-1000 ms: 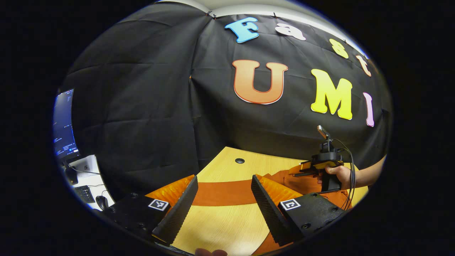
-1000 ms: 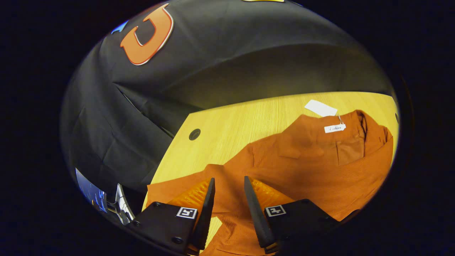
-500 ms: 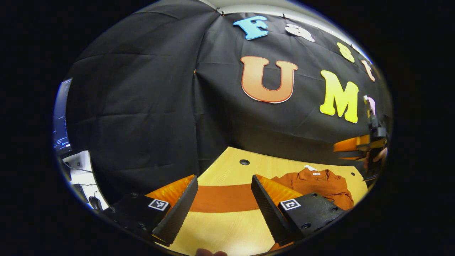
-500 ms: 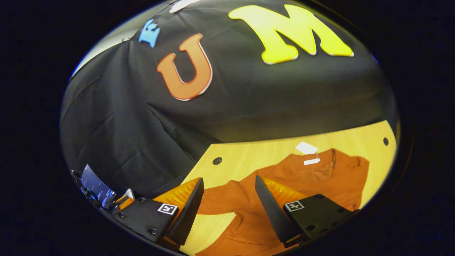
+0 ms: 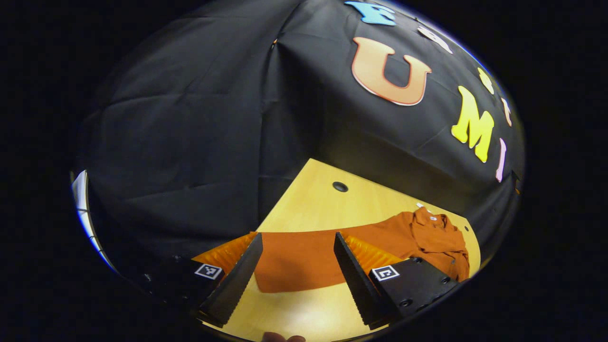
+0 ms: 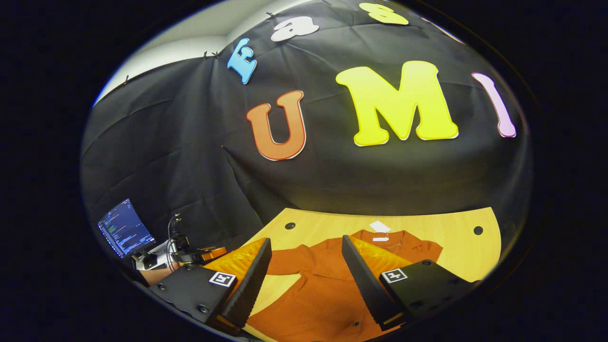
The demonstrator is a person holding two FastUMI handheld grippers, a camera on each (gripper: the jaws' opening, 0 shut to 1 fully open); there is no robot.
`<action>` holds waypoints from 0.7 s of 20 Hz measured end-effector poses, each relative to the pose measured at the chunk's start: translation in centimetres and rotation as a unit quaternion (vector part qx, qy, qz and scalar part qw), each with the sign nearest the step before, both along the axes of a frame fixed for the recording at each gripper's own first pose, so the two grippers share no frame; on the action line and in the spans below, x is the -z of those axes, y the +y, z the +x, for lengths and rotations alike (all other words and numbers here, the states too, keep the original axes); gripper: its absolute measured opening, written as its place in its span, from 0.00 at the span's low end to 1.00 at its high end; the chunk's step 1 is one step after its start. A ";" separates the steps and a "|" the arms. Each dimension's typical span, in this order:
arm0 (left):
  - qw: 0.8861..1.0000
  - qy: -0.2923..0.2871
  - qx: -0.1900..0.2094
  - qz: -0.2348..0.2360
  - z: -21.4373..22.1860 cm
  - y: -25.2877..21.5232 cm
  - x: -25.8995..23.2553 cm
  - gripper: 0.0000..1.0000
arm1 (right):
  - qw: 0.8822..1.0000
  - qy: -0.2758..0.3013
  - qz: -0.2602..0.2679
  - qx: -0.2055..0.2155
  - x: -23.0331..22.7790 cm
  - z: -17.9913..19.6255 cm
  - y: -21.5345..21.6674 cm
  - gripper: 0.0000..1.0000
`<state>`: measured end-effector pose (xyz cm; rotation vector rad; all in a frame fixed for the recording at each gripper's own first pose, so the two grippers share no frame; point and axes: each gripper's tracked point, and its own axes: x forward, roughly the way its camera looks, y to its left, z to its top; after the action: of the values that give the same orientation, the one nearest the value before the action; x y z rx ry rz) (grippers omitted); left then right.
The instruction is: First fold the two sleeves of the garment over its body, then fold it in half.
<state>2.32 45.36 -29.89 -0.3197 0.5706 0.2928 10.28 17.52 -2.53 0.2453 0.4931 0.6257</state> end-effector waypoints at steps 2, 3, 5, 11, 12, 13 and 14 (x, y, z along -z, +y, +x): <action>0.999 0.015 0.022 -0.024 0.6 0.7 2.1 0.98 | 1.000 0.013 -0.004 0.007 0.3 -0.5 -1.1 0.95; 0.999 0.031 0.024 -0.034 0.6 1.4 3.4 0.98 | 1.000 0.023 -0.002 0.009 0.4 -0.9 -1.5 0.95; 0.997 0.053 0.019 -0.052 0.9 3.1 5.6 0.99 | 0.999 0.040 -0.002 0.012 1.3 -0.7 -1.4 0.95; 0.987 0.070 0.043 -0.140 2.7 3.8 8.4 0.99 | 0.995 0.085 -0.006 0.043 2.2 -0.8 -2.0 0.95; 0.987 0.081 0.043 -0.131 2.7 4.2 9.2 0.98 | 0.995 0.091 -0.002 0.049 2.2 -0.8 -2.2 0.95; 0.986 0.089 0.046 -0.130 2.6 4.3 9.8 0.99 | 0.994 0.097 0.003 0.053 2.1 -0.9 -2.1 0.95; 0.984 0.099 0.051 -0.138 2.5 3.9 10.3 0.98 | 0.993 0.102 0.005 0.056 2.2 -1.0 -2.2 0.95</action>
<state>4.83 49.30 -40.19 -0.5311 0.8237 0.1462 9.23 15.32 -4.71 0.3468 0.6675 0.4965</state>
